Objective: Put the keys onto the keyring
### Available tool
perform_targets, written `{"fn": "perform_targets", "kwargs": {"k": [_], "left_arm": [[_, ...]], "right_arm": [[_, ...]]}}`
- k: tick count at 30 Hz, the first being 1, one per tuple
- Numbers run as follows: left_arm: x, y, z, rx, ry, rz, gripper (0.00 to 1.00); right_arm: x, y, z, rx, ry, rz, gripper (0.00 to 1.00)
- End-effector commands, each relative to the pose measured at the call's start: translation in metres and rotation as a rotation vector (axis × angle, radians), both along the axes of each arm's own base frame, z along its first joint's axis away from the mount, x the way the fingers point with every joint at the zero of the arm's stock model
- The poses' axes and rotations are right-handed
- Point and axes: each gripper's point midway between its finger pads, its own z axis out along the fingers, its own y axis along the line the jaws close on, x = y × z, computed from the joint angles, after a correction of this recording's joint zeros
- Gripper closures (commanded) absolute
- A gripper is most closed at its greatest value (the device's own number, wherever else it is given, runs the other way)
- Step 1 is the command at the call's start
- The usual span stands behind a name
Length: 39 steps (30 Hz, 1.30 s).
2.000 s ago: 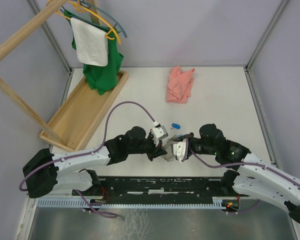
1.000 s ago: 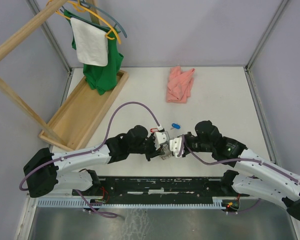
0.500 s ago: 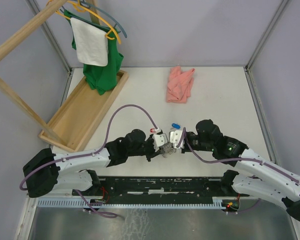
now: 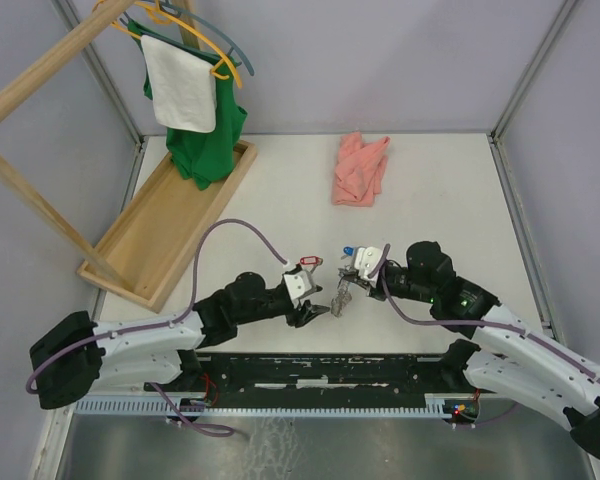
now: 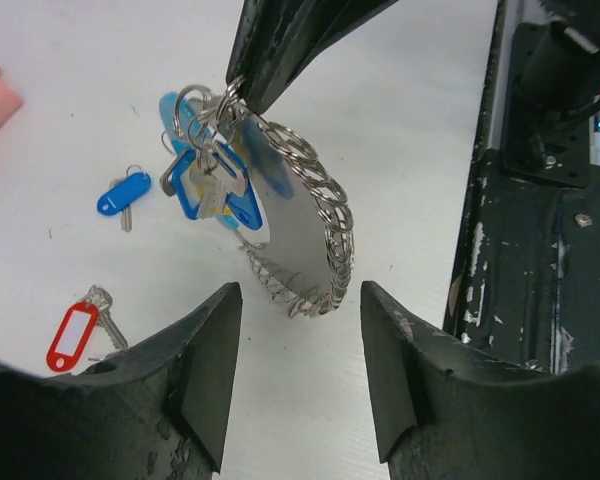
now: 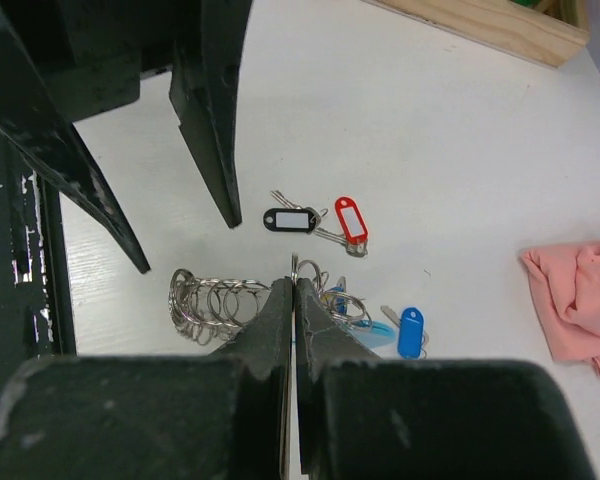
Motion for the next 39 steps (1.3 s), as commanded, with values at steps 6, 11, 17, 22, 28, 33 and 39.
{"fn": "perform_targets", "kwargs": {"k": [6,11,17,22,28,33,39], "left_arm": [[-0.023,0.015,0.079,-0.245,-0.223,-0.113,0.44],[-0.016,0.010,0.094,-0.287,-0.254,-0.165,0.52],[0.002,0.010,0.094,-0.352,-0.213,-0.214,0.55],[0.005,0.002,0.094,-0.357,-0.186,-0.272,0.58],[0.004,-0.005,0.088,-0.343,-0.144,-0.317,0.70],[0.005,-0.009,0.084,-0.335,-0.117,-0.330,0.75],[0.010,-0.015,0.079,-0.324,-0.085,-0.333,0.76]], "right_arm": [[-0.004,0.008,0.026,0.140,-0.070,0.064,0.99],[-0.006,0.010,0.026,0.157,-0.079,0.081,0.99],[-0.008,0.011,0.026,0.162,-0.080,0.098,0.99],[-0.010,0.011,0.026,0.163,-0.082,0.107,0.99],[-0.009,0.011,0.027,0.170,-0.085,0.107,0.99],[-0.011,0.012,0.028,0.175,-0.084,0.111,0.99],[-0.012,0.012,0.030,0.181,-0.086,0.115,0.99]]}}
